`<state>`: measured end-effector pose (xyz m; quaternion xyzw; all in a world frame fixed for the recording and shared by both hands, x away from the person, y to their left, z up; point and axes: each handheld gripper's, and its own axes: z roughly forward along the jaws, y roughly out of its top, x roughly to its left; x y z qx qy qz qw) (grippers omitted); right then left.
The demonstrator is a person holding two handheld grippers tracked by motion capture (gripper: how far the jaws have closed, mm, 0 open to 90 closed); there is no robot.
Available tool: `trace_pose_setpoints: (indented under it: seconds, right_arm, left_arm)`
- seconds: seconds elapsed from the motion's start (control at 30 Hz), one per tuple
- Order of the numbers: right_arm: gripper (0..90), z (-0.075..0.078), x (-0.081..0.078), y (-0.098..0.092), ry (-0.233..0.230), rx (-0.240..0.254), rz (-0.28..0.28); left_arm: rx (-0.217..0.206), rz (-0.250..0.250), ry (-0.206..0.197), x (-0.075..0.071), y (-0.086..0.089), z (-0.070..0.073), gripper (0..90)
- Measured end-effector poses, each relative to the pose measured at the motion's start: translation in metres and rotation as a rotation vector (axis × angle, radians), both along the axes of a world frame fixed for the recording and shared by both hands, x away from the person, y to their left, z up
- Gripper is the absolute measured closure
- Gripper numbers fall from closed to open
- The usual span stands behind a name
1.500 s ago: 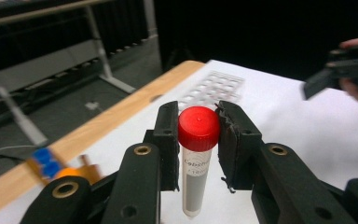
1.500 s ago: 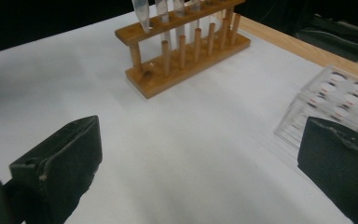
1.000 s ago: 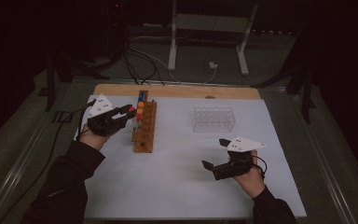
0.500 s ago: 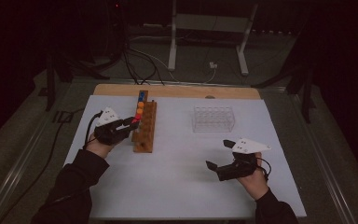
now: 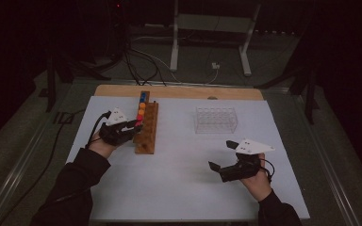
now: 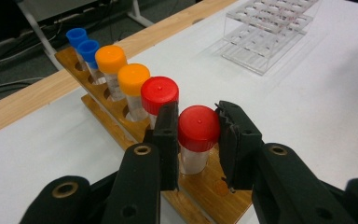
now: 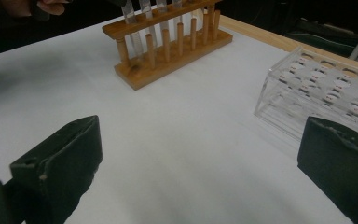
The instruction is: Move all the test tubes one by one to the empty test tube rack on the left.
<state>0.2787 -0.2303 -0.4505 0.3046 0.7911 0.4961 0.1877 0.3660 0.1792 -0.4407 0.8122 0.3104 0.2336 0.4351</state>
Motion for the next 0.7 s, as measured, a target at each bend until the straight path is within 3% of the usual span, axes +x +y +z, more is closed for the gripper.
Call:
trace_pose_setpoints:
  seconds: [0.07,0.23,0.43,0.5,0.6,0.7]
  right_arm:
    - [0.0,0.0,0.0,0.0,0.001,0.001,0.0]
    - [0.0,0.001,-0.001,-0.001,-0.007,0.003,-0.001]
    - [0.0,0.0,-0.001,-0.003,-0.016,0.001,-0.013]
    - [0.0,-0.001,-0.002,-0.002,-0.021,0.0,-0.011]
    - [0.0,-0.001,-0.003,-0.001,-0.031,-0.008,-0.012]
    - [0.0,-0.003,-0.003,0.0,-0.038,-0.016,-0.013]
  left_arm:
    - [-0.012,-0.023,0.003,-0.001,0.001,0.0,69.1]
    - [-0.045,-0.03,-0.001,-0.01,0.004,0.005,40.3]
    - [-0.114,-0.068,-0.007,-0.034,0.014,0.017,17.8]
    - [-0.14,-0.084,0.003,-0.044,0.017,0.016,14.9]
    - [-0.173,-0.132,0.036,-0.057,0.023,0.01,3.7]
    - [-0.188,-0.137,0.055,-0.071,0.029,-0.001,2.0]
